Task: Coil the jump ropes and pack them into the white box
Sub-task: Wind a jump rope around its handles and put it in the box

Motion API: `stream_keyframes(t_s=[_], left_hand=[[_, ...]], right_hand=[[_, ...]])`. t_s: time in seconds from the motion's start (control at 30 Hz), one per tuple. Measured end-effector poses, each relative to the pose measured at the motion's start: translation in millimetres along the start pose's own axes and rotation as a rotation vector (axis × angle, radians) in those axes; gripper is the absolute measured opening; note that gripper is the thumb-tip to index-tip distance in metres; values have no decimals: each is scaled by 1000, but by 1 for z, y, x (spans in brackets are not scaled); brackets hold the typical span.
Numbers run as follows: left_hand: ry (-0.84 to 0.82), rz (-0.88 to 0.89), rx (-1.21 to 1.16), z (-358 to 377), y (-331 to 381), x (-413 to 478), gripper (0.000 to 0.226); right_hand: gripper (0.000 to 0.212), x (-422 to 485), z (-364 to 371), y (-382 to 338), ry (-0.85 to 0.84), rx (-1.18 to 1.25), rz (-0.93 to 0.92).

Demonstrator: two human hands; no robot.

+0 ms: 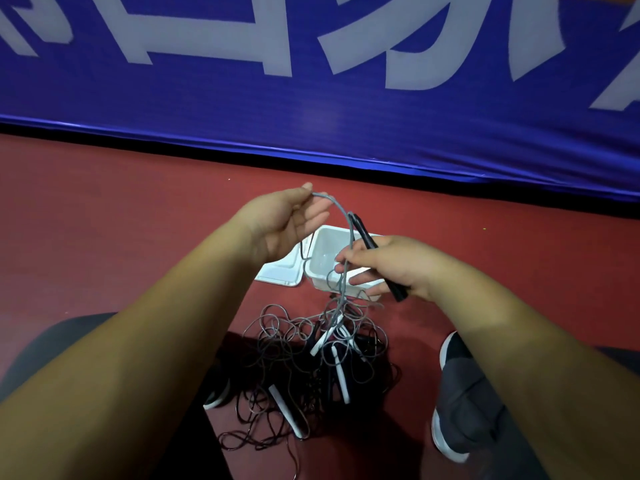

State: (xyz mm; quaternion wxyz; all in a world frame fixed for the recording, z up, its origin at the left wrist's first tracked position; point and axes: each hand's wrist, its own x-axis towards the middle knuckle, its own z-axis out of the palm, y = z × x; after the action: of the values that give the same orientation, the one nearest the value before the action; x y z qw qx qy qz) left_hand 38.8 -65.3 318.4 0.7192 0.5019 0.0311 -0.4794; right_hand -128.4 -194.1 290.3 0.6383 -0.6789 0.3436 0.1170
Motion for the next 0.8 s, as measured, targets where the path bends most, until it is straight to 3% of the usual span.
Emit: stream_keyframes(t_s=[0.13,0.27,0.43,0.6,0.8], left_hand=[[5,-9,103,-8,4,7,29],[-6,-142,360,-9,-9,5,26],[-229,-91,1063,-9,-31,-7,33],[-413,-100,1068,-2,-38,-18,24],[-345,120,919,-3,-35,-11,24]], right_hand=[[24,-5,0,-9,126,107,-119],[30,-9,-4,-19,181,296,-155],[24,-14,-9,-29,210,475,-198],[19,-14,-20,-33,259,662,-218],[20,-8,-27,-27,307,772,-207]])
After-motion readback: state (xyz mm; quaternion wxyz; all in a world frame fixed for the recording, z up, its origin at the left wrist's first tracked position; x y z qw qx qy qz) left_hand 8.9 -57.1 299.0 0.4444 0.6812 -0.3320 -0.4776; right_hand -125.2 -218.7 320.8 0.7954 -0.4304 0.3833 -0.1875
